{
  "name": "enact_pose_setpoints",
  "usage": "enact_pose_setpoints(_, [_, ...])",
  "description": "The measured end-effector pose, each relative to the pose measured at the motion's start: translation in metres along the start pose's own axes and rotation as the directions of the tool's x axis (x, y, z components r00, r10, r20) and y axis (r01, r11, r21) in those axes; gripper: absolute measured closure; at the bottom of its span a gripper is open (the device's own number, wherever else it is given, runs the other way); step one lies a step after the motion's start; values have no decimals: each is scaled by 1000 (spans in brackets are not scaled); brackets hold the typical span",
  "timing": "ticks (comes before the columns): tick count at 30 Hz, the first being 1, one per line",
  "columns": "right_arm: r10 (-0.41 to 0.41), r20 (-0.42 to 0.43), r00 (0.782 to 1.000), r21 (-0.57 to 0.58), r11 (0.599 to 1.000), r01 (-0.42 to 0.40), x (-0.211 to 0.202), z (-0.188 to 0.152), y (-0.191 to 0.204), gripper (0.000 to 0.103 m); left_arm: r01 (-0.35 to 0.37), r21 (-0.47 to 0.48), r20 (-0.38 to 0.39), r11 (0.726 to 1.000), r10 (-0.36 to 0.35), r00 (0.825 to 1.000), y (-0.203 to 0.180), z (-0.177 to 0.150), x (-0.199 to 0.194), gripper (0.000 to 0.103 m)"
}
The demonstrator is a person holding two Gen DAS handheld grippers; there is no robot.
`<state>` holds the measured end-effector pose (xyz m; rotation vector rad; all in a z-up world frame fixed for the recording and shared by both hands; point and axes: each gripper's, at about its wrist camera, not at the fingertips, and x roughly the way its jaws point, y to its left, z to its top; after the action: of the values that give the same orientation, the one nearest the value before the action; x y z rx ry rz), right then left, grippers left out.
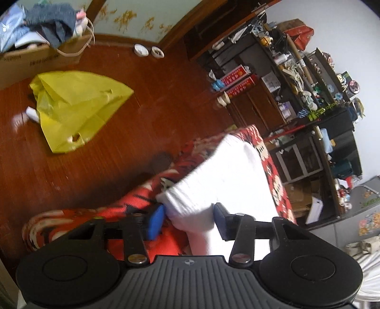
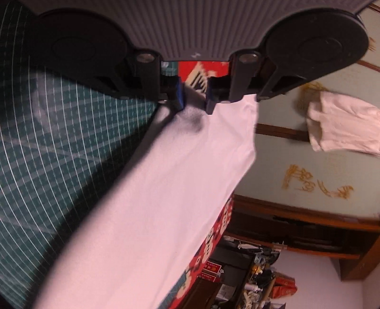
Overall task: Fold clothes
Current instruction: 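Lift the garment edge with the right tool while the left tool pinches the waistband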
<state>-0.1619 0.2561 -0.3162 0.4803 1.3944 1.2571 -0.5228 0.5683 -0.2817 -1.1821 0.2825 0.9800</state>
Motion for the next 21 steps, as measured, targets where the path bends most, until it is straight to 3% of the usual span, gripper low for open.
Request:
enact_pose_setpoints(1, [-23, -4, 1000, -31, 999, 23, 4, -1, 4, 98, -12, 24, 8, 1000, 12, 1000, -2, 0, -1, 93])
enact_pose_setpoints(2, [-35, -18, 999, -42, 999, 35, 6, -2, 7, 98, -7, 40, 17, 999, 7, 1000, -4, 1, -4, 95])
enact_pose_setpoints(5, [-41, -61, 997, -42, 998, 39, 1, -3, 17, 99, -18, 88, 66, 996, 12, 998, -8, 2, -20, 95])
enact_pose_setpoints(9, [-43, -95, 995, -36, 999, 40, -9, -10, 26, 99, -84, 85, 56, 993, 79, 995, 2, -4, -20, 95])
enact_pose_setpoints(15, [-52, -125, 991, -1, 999, 52, -7, -31, 16, 99, -104, 88, 68, 991, 98, 993, 9, -6, -19, 95])
enact_pose_setpoints(18, [-45, -118, 992, -2, 999, 46, -12, -35, 16, 97, -129, 108, 65, 986, 123, 990, 4, -7, -17, 92])
enact_pose_setpoints(21, [-44, -115, 992, 7, 999, 45, -15, -37, 15, 101, -152, 121, 78, 981, 144, 987, 2, -8, -21, 78])
